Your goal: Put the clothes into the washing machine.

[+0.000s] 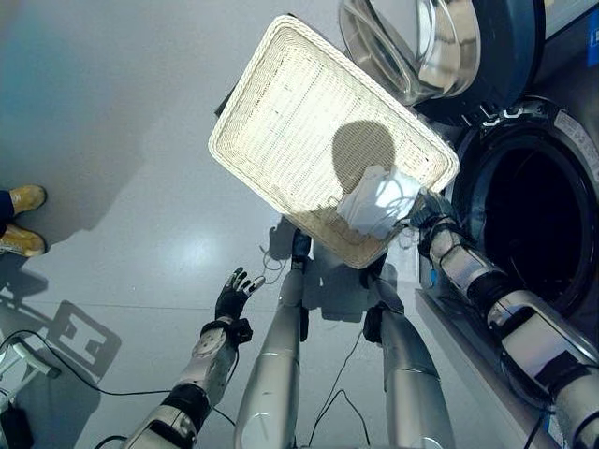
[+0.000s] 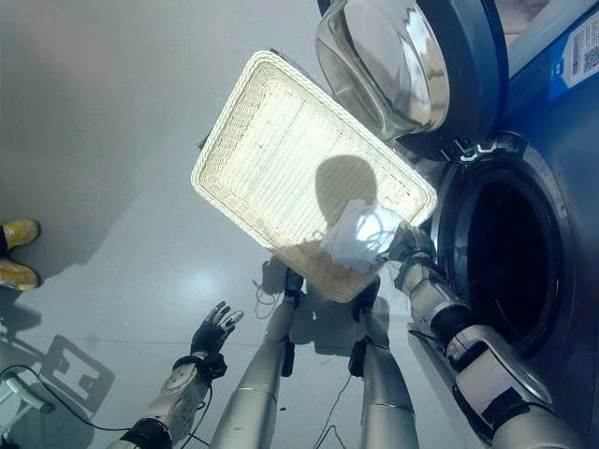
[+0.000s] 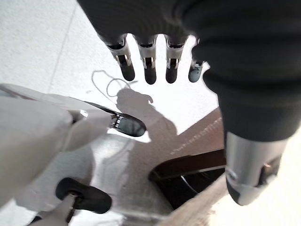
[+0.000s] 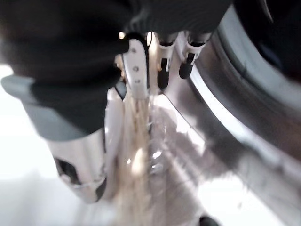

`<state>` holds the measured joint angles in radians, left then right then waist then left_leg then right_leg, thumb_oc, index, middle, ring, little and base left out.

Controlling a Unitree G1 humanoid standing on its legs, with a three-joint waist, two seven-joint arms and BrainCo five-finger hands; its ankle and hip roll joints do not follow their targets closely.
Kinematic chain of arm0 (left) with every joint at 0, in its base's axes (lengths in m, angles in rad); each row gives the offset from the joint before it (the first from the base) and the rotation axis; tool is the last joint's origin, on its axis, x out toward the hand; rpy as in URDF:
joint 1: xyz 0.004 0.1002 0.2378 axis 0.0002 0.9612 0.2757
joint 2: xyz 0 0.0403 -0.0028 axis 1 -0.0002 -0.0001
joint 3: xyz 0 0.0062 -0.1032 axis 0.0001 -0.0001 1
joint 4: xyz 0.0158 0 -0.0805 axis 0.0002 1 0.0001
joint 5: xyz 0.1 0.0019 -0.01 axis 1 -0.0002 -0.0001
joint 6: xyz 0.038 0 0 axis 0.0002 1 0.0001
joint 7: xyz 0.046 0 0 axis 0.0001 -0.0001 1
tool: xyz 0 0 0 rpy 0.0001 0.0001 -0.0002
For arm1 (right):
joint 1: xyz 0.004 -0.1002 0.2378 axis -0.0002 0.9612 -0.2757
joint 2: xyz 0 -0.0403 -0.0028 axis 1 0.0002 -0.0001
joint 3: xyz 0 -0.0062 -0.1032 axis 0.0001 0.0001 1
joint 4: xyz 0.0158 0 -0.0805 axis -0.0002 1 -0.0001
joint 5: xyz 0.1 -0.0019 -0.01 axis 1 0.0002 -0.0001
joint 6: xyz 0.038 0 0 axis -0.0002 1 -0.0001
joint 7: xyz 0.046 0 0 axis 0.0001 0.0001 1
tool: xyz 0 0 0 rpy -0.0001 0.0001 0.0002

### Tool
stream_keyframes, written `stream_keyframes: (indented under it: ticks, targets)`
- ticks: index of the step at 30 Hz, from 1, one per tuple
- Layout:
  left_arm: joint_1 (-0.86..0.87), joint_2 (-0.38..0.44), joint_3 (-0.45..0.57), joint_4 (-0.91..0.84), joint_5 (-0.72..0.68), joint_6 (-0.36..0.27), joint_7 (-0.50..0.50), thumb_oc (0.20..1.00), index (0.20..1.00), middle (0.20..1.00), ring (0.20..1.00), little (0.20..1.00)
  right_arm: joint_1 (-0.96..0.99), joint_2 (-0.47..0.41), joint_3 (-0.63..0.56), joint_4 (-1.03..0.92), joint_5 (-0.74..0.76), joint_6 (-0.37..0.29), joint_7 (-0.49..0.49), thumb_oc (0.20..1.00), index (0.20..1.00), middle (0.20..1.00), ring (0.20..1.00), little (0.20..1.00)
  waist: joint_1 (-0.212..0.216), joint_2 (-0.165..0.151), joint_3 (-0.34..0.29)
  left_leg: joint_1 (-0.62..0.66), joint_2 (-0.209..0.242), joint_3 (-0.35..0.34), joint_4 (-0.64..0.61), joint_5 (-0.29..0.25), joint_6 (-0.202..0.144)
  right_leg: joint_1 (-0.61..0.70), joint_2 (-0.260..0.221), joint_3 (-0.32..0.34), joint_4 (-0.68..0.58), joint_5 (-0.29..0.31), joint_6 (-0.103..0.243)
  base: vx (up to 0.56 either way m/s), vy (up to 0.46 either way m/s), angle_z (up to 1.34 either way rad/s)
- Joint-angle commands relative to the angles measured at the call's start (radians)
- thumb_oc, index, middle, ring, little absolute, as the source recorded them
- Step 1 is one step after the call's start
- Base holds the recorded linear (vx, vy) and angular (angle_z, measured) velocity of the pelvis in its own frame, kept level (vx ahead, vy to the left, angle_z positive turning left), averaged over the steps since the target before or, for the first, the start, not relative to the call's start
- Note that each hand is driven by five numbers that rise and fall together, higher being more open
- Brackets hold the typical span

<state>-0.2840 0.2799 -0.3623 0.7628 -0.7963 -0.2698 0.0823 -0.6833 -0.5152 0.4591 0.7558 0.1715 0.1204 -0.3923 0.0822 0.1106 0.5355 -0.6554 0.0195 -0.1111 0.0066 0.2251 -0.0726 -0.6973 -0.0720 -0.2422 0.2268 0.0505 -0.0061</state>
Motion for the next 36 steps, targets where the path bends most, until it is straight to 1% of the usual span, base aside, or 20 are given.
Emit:
stream_keyframes:
  ticks: [1,2,3,4,5,7,8,11,12,14,15,16,18,19,22,24,29,30,33,36]
  targets:
    - [0.021,0.015,0.008,0.002,0.061,-0.01,0.032,1.0,1.0,1.0,1.0,1.0,-0.011,0.059,-0.003,-0.038,0.242,-0.108,-0.055,1.0,1.0,1.0,1.0,1.0,0.011,-0.04,-0.015,0.011,-0.103,0.101,0.053,-0.107,0.055,0.008,0.011,0.039,-0.028,0.017,0.091,0.0,0.042,0.1]
    - [0.025,0.013,0.011,0.0,0.063,-0.011,0.036,1.0,1.0,1.0,1.0,1.0,0.018,0.064,-0.03,-0.051,0.281,-0.131,-0.067,1.0,1.0,1.0,1.0,1.0,0.004,-0.042,-0.015,0.014,-0.103,0.104,0.054,-0.11,0.056,0.01,0.012,0.044,-0.028,0.018,0.091,0.0,0.059,0.07]
    - [0.033,0.005,0.019,0.0,0.065,-0.011,0.045,1.0,1.0,1.0,1.0,1.0,0.078,0.077,-0.084,-0.087,0.383,-0.196,-0.087,1.0,1.0,1.0,1.0,1.0,-0.012,-0.046,-0.015,0.021,-0.103,0.112,0.057,-0.115,0.059,0.01,0.014,0.055,-0.029,0.022,0.091,0.0,0.078,0.07]
    - [0.039,0.003,0.025,0.0,0.068,-0.013,0.048,1.0,1.0,1.0,1.0,1.0,0.111,0.086,-0.111,-0.112,0.448,-0.228,-0.11,1.0,1.0,1.0,1.0,1.0,-0.022,-0.05,-0.015,0.022,-0.103,0.117,0.063,-0.12,0.06,0.008,0.016,0.064,-0.026,0.024,0.092,0.01,0.102,-0.04]
    - [0.049,-0.004,0.033,0.002,0.069,-0.016,0.064,1.0,1.0,1.0,1.0,1.0,0.193,0.117,-0.172,-0.16,0.518,-0.306,-0.109,1.0,1.0,1.0,1.0,1.0,-0.043,-0.061,-0.015,0.037,-0.1,0.13,0.058,-0.126,0.064,0.014,0.021,0.08,-0.033,0.033,0.095,0.01,0.067,-0.16]
    - [0.054,-0.007,0.037,0.004,0.07,-0.017,0.074,1.0,1.0,1.0,1.0,1.0,0.239,0.138,-0.201,-0.194,0.556,-0.356,-0.104,1.0,1.0,1.0,1.0,1.0,-0.056,-0.068,-0.015,0.045,-0.098,0.137,0.056,-0.13,0.067,0.017,0.024,0.092,-0.038,0.039,0.098,0.0,0.051,-0.28]
    - [0.055,-0.009,0.042,0.008,0.067,-0.019,0.078,1.0,1.0,1.0,1.0,1.0,0.266,0.15,-0.215,-0.224,0.563,-0.394,-0.115,1.0,1.0,1.0,1.0,1.0,-0.067,-0.073,-0.015,0.051,-0.097,0.143,0.054,-0.133,0.069,0.019,0.027,0.101,-0.043,0.045,0.099,0.0,0.046,-0.24]
    - [0.063,-0.013,0.051,0.011,0.06,-0.03,0.081,1.0,1.0,1.0,1.0,1.0,0.306,0.16,-0.24,-0.285,0.508,-0.438,-0.156,1.0,1.0,1.0,1.0,1.0,-0.086,-0.08,-0.015,0.061,-0.093,0.156,0.045,-0.135,0.074,0.02,0.034,0.12,-0.052,0.055,0.103,0.0,0.06,-0.18]
    - [0.068,-0.014,0.055,0.012,0.055,-0.041,0.08,1.0,1.0,1.0,1.0,1.0,0.322,0.154,-0.254,-0.321,0.482,-0.464,-0.203,1.0,1.0,1.0,1.0,1.0,-0.095,-0.082,-0.015,0.068,-0.089,0.163,0.035,-0.132,0.075,0.02,0.038,0.13,-0.057,0.061,0.105,0.0,0.053,-0.34]
    - [0.069,-0.014,0.056,0.011,0.055,-0.044,0.082,1.0,1.0,1.0,1.0,1.0,0.329,0.153,-0.266,-0.338,0.466,-0.471,-0.226,1.0,1.0,1.0,1.0,1.0,-0.099,-0.082,-0.015,0.072,-0.087,0.166,0.027,-0.13,0.075,0.022,0.039,0.134,-0.059,0.063,0.107,0.0,0.029,-0.29]
    - [0.072,-0.016,0.058,0.012,0.055,-0.051,0.081,1.0,1.0,1.0,1.0,1.0,0.336,0.149,-0.278,-0.354,0.441,-0.498,-0.262,1.0,1.0,1.0,1.0,1.0,-0.103,-0.081,-0.015,0.079,-0.086,0.168,0.012,-0.125,0.075,0.025,0.042,0.139,-0.065,0.066,0.109,-0.01,0.032,-0.14]
    - [0.076,-0.021,0.058,0.016,0.055,-0.065,0.076,1.0,1.0,1.0,1.0,1.0,0.345,0.147,-0.291,-0.388,0.369,-0.541,-0.296,1.0,1.0,1.0,1.0,1.0,-0.108,-0.077,-0.015,0.09,-0.085,0.171,-0.009,-0.118,0.076,0.03,0.042,0.144,-0.073,0.071,0.112,-0.02,0.035,-0.05]
    - [0.079,-0.023,0.058,0.015,0.054,-0.07,0.073,1.0,1.0,1.0,1.0,1.0,0.347,0.14,-0.296,-0.419,0.291,-0.553,-0.324,1.0,1.0,1.0,1.0,1.0,-0.11,-0.074,-0.015,0.093,-0.085,0.173,-0.015,-0.116,0.076,0.031,0.042,0.147,-0.076,0.071,0.114,-0.02,0.061,-0.09]
    - [0.086,-0.031,0.057,0.019,0.047,-0.078,0.063,1.0,1.0,1.0,1.0,1.0,0.343,0.107,-0.291,-0.527,0.006,-0.511,-0.43,1.0,1.0,1.0,1.0,1.0,-0.118,-0.065,-0.015,0.101,-0.09,0.17,-0.019,-0.117,0.079,0.033,0.042,0.157,-0.077,0.069,0.115,-0.02,0.098,-0.17]
    - [0.09,-0.037,0.063,0.026,0.047,-0.079,0.055,1.0,1.0,1.0,1.0,1.0,0.337,0.084,-0.289,-0.582,-0.131,-0.489,-0.451,1.0,1.0,1.0,1.0,1.0,-0.123,-0.061,-0.015,0.101,-0.093,0.171,-0.012,-0.121,0.08,0.032,0.04,0.162,-0.076,0.066,0.116,-0.01,0.076,-0.08]
    - [0.094,-0.036,0.084,0.048,0.042,-0.078,0.038,1.0,1.0,1.0,1.0,1.0,0.325,0.03,-0.267,-0.634,-0.298,-0.461,-0.412,1.0,1.0,1.0,1.0,1.0,-0.126,-0.063,-0.015,0.103,-0.095,0.172,-0.005,-0.126,0.079,0.038,0.039,0.166,-0.078,0.061,0.118,-0.01,0.036,-0.01]
    - [0.074,-0.017,0.106,0.088,0.028,-0.065,0.008,1.0,1.0,1.0,1.0,1.0,0.263,-0.069,-0.179,-0.674,-0.515,-0.395,-0.303,1.0,1.0,1.0,1.0,1.0,-0.117,-0.073,-0.015,0.099,-0.093,0.168,-0.004,-0.124,0.072,0.045,0.038,0.156,-0.082,0.052,0.121,0.0,-0.007,0.0]
    - [0.068,-0.013,0.108,0.093,0.027,-0.062,0.004,1.0,1.0,1.0,1.0,1.0,0.245,-0.093,-0.152,-0.684,-0.551,-0.381,-0.268,1.0,1.0,1.0,1.0,1.0,-0.113,-0.075,-0.015,0.096,-0.093,0.166,0.0,-0.125,0.07,0.047,0.036,0.151,-0.081,0.049,0.122,-0.02,-0.034,0.01]
    - [0.06,-0.003,0.107,0.105,0.029,-0.061,-0.008,1.0,1.0,1.0,1.0,1.0,0.209,-0.132,-0.096,-0.689,-0.598,-0.371,-0.221,1.0,1.0,1.0,1.0,1.0,-0.104,-0.078,-0.015,0.092,-0.093,0.161,-0.001,-0.122,0.068,0.048,0.035,0.142,-0.082,0.045,0.122,-0.02,-0.057,0.06]
    - [0.034,0.017,0.091,0.122,0.03,-0.056,-0.021,1.0,1.0,1.0,1.0,1.0,0.104,-0.197,0.037,-0.675,-0.657,-0.364,-0.097,1.0,1.0,1.0,1.0,1.0,-0.082,-0.082,-0.015,0.08,-0.094,0.147,-0.004,-0.116,0.064,0.048,0.031,0.119,-0.081,0.037,0.12,-0.01,-0.101,0.11]
